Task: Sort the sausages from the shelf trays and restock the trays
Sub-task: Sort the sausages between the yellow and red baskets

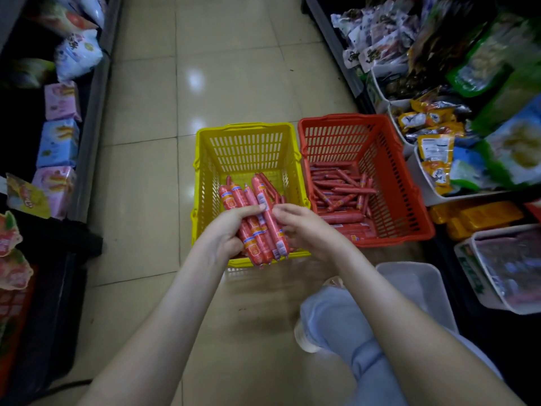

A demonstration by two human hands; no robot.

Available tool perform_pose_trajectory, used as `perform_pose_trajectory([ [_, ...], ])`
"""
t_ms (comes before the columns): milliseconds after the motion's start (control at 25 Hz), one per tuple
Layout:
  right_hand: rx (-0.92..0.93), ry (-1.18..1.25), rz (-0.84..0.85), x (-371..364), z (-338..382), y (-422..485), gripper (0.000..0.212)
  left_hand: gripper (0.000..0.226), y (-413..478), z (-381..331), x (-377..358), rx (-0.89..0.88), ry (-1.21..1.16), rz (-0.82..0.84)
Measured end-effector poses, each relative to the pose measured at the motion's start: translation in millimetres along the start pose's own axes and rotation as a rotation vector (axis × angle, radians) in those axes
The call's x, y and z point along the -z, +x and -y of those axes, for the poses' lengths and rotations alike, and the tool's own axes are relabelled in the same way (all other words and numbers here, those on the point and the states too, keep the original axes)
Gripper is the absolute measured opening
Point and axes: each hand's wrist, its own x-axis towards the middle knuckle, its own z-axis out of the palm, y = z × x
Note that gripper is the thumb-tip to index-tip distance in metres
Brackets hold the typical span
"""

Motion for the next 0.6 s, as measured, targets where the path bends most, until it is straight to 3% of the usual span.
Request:
perform_pose_trajectory([
  [80, 0.042, 0.006, -0.003, 7.2, -1.2, -11.8, 0.024, 0.019, 3.9, 8.3, -22.0, 0.041, 0.034, 0.057],
  [360, 0.017, 0.019, -0.118, 48.8, -7.9, -31.3, 0.013, 0.013, 7.4, 21.3, -61.1, 0.074, 0.067, 0.108],
  [520, 0.020, -0.180, -0.207, 48.9, -8.9, -29.5, 0.007, 0.011, 4.8, 18.2, -54.1, 0.096, 0.109, 0.045],
  [600, 0.099, -0.293, -0.311, 54.1, -9.4, -21.4, 0.013, 0.013, 5.1, 11.9, -39.1, 0.076, 0.071, 0.016],
])
